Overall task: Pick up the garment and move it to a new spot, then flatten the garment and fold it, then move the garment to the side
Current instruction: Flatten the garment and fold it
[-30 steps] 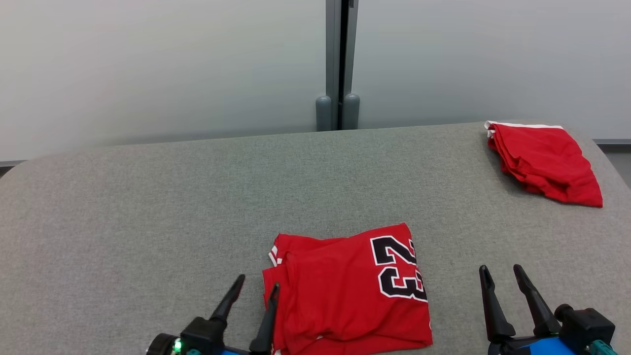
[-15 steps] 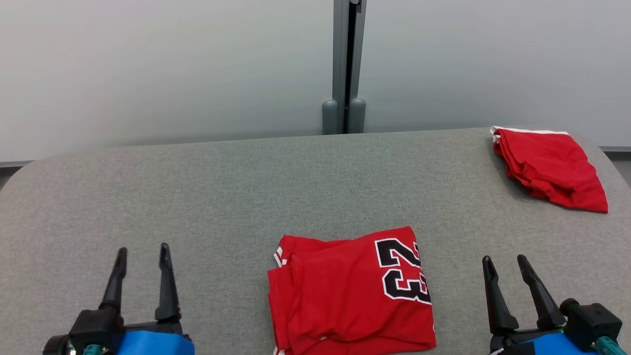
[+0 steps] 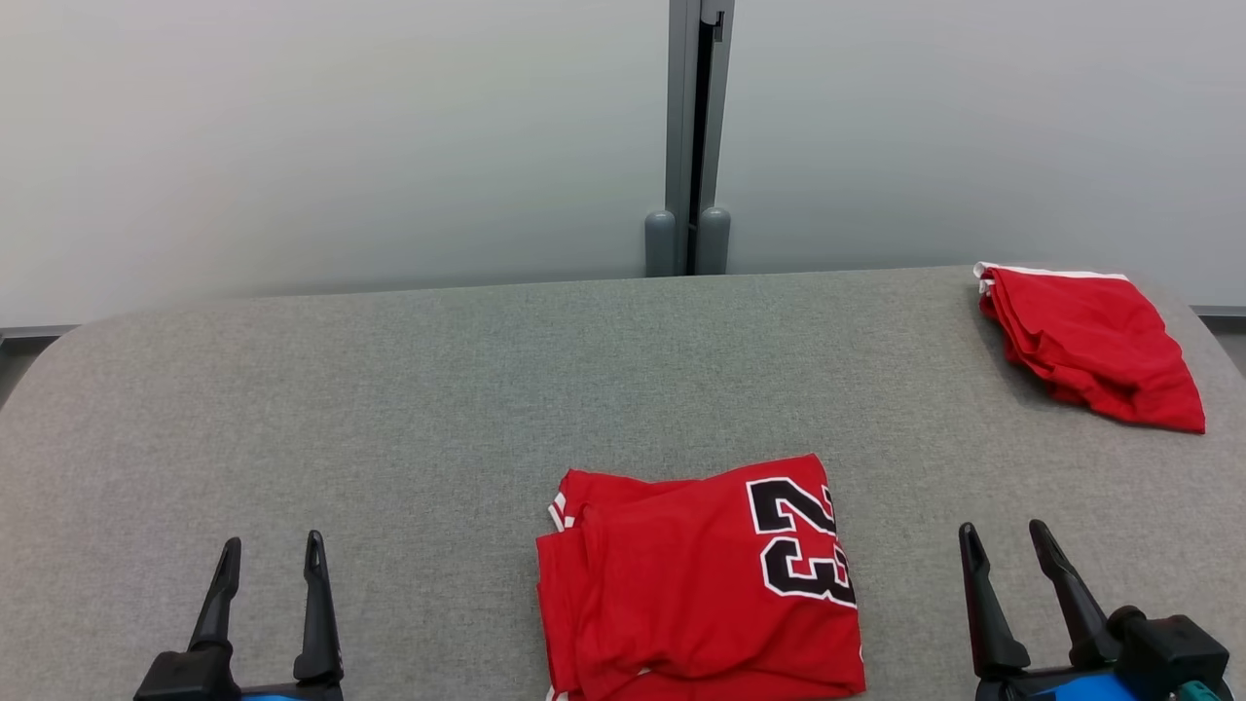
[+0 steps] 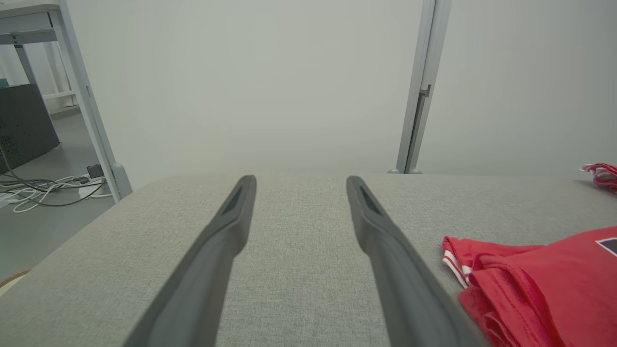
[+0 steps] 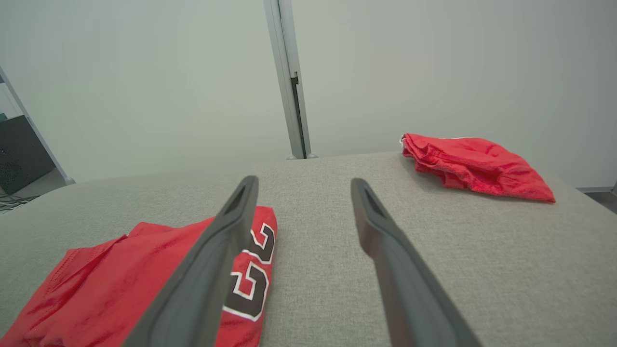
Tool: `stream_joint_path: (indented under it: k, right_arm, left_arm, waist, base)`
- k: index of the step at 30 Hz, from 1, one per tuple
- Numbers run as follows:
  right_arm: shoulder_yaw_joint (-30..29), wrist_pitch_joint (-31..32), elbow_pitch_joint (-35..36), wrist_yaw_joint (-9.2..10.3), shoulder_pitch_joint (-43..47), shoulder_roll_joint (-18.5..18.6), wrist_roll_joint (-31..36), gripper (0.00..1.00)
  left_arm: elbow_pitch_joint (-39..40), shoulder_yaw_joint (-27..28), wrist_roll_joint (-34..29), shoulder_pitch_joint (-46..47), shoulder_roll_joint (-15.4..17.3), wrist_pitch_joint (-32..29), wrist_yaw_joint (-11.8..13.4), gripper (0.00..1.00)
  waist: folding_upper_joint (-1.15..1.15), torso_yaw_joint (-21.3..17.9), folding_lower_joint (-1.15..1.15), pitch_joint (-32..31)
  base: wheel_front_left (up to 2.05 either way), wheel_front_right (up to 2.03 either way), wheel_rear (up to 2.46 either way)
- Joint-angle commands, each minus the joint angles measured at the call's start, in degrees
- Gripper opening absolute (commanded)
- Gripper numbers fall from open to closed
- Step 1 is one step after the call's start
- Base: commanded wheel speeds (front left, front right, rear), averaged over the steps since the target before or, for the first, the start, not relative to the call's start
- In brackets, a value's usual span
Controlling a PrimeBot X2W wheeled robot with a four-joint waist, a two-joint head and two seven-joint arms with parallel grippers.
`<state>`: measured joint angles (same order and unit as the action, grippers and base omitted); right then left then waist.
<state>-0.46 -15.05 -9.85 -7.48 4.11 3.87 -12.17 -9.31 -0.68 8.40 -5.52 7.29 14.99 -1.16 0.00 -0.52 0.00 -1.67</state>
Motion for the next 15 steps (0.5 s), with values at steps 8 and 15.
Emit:
stream_joint_path:
  k: [8, 15]
  right_arm:
    - [-0.58, -0.15, 1.61, -0.03, 0.93, -0.14, 1.73, 1.00]
    - [-0.30, 0.21, 1.73, -0.03, 0.80, -0.19, 2.16, 1.00]
  left_arm:
    - [-2.81, 0.93, -0.83, 0.45, -0.71, 0.26, -1.33, 1.00]
    - [-3.30, 1.25, -1.35, 1.35, -0.95, 0.26, -1.76, 1.00]
  waist:
    - [0.00, 0.36, 0.00, -0.02]
    - [0.00, 0.46, 0.00, 0.08]
  base:
    - [0.00, 0.00, 0.00]
    - [0.00, 0.00, 0.00]
